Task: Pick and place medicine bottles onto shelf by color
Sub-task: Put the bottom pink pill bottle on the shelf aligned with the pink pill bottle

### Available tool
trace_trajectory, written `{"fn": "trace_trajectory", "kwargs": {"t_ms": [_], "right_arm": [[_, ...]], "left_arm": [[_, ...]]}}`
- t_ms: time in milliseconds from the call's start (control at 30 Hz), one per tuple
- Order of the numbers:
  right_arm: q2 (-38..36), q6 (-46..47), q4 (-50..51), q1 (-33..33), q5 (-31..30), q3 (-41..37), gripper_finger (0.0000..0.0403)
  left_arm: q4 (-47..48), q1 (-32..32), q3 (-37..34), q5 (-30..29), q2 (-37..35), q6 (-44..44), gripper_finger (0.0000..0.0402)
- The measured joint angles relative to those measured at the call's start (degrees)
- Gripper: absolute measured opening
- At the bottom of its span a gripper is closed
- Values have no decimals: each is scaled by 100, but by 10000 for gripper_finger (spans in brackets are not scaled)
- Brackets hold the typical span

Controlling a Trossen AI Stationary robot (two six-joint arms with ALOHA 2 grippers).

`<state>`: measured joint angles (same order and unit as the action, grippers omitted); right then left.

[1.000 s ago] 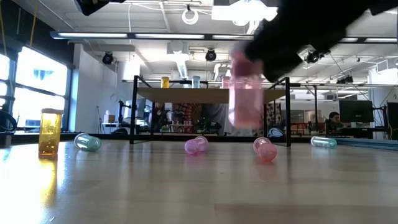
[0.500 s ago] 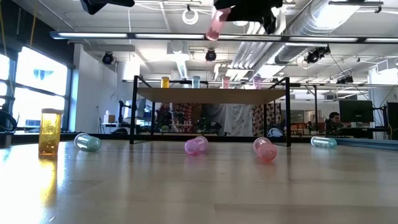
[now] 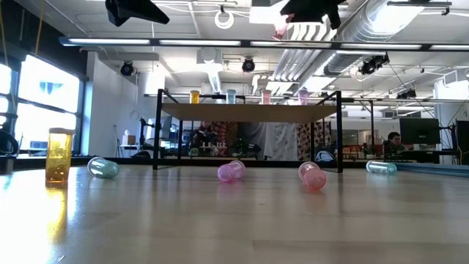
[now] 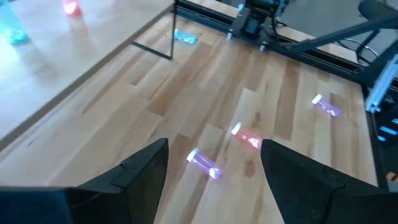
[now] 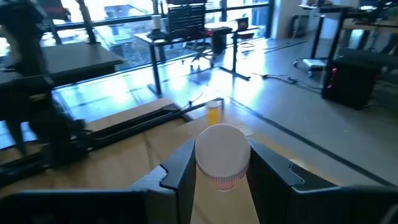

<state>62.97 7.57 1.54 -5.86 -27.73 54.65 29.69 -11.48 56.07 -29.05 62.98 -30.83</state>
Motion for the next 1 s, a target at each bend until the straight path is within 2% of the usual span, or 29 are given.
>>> {"fn": "trace_trajectory", "kwargs": {"t_ms": [267, 500, 633, 833, 1000], "right_arm": [[-4, -130, 23, -1338, 1485, 2, 112], [291, -458, 1315, -1983, 2261, 753, 112], [641, -460, 1566, -2154, 2801, 1004, 112], [1255, -491, 1830, -2108, 3117, 1132, 112], [1830, -627, 1908, -2056, 3141, 1352, 112]], "left_arm": [[2, 353, 0, -35, 0, 25, 245], [23, 593, 2, -35, 0, 164, 245], [54, 677, 2, -24, 0, 164, 245], [52, 766, 2, -11, 0, 161, 245], [53, 816, 2, -11, 0, 157, 245]]}}
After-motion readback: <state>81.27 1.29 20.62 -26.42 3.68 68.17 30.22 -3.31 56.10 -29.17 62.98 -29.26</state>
